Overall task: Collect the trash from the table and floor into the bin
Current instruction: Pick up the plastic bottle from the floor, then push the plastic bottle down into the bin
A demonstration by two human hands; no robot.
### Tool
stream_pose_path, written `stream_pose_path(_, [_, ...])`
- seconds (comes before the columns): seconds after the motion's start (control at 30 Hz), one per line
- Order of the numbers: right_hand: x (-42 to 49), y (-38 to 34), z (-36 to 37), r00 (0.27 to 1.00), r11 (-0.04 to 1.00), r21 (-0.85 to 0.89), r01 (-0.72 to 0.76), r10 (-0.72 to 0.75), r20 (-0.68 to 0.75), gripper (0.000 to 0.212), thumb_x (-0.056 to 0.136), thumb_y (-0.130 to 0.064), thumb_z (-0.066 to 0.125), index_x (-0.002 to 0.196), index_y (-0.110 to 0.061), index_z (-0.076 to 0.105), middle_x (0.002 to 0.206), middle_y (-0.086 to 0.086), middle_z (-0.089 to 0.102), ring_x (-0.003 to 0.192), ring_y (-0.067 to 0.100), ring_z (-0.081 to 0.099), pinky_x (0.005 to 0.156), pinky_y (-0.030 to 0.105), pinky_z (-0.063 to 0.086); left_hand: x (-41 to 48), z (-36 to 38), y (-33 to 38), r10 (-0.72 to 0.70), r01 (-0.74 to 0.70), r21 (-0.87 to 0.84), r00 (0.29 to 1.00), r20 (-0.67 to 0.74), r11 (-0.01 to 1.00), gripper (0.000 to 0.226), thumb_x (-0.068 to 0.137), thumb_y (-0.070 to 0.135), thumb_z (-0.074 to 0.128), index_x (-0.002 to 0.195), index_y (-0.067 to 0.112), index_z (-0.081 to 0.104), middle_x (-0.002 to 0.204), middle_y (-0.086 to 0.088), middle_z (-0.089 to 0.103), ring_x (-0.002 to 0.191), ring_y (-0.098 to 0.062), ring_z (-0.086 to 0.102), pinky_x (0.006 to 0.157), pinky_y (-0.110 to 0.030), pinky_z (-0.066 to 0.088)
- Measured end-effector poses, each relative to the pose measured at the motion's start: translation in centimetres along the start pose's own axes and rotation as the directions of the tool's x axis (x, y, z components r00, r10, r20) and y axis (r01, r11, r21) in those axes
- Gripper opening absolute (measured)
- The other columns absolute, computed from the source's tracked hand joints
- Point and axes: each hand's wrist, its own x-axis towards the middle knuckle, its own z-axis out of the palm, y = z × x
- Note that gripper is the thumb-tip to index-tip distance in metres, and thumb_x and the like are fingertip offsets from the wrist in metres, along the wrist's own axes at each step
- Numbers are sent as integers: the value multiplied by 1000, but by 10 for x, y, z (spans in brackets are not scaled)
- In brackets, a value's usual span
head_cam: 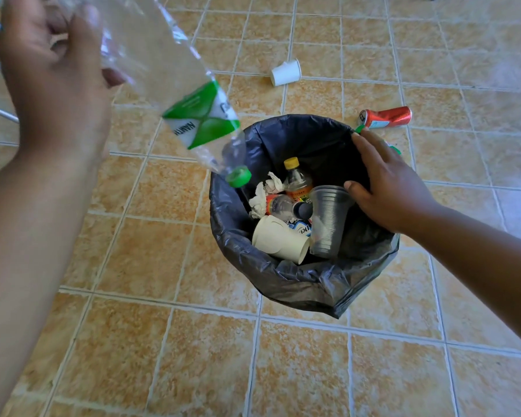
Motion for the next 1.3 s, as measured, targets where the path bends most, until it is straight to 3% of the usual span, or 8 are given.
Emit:
stream_pose_path(0.13, [0,0,0,1000,1000,-1,6,-7,-8,79,91,-40,56,154,-23,13,163,4,14,145,31,24,113,46,29,-43,46,15,234,-243,25,955,184,970,26,89,31,62,115,36,63,90,13,62,74,-11,60,61,-36,57])
stream_pose_path(0.33, [-1,1,1,1000,1000,-19,14,-14,-10,78,92,-42,55,154,-23,11,163,5,13,146,31,23,111,46,31,-82,80,-27,-29,-169,329,854,520,929,53,89,28,67,138,35,49,105,-1,63,78,-11,61,86,-34,55])
stream_pose_path(0.43, [-1,1,1,1000,999,-25,22,-22,-18,78,92,-42,55,154,-23,11,163,6,14,145,32,24,111,46,31,-86,82,-43,-41,-248,436,832,554,865,66,89,26,67,147,32,37,118,-4,65,92,-16,63,89,-25,44])
stream_pose_path(0.6, [-2,1,1,999,999,-23,25,-26,-25,78,92,-41,56,154,-22,13,163,7,15,145,32,24,111,44,30,-89,77,-60,-15,-389,554,809,588,736,69,92,31,62,152,25,28,149,-5,40,136,-32,30,110,-44,29])
stream_pose_path(0.87, [-3,2,-2,994,984,169,-47,63,-93,70,90,-31,60,151,-22,27,158,5,27,142,29,30,114,46,31,-95,67,-73,-210,-289,564,722,659,774,74,97,35,52,153,41,3,162,2,11,148,-26,14,115,-50,25])
stream_pose_path(1.03, [0,14,-12,949,958,240,-160,216,-228,51,88,-26,62,137,-17,52,129,11,55,110,32,58,94,39,46,-94,65,-77,-163,-219,601,841,516,769,68,96,29,52,154,24,16,141,-9,35,108,-24,51,85,-34,40])
stream_pose_path(1.17, [3,23,-10,940,939,230,-256,297,-167,40,87,-22,58,127,-19,63,89,2,61,72,20,56,71,25,39,-94,67,-80,-154,-158,624,896,416,765,45,94,16,50,139,17,48,113,-8,47,93,-24,51,80,-27,34])
stream_pose_path(1.3, [-2,22,-6,942,918,269,-290,323,-89,37,93,-20,55,130,-22,60,81,-2,59,67,16,50,66,23,36,-96,68,-74,-226,-85,638,892,391,765,41,94,15,52,134,23,52,99,-3,49,81,-18,47,70,-26,33])
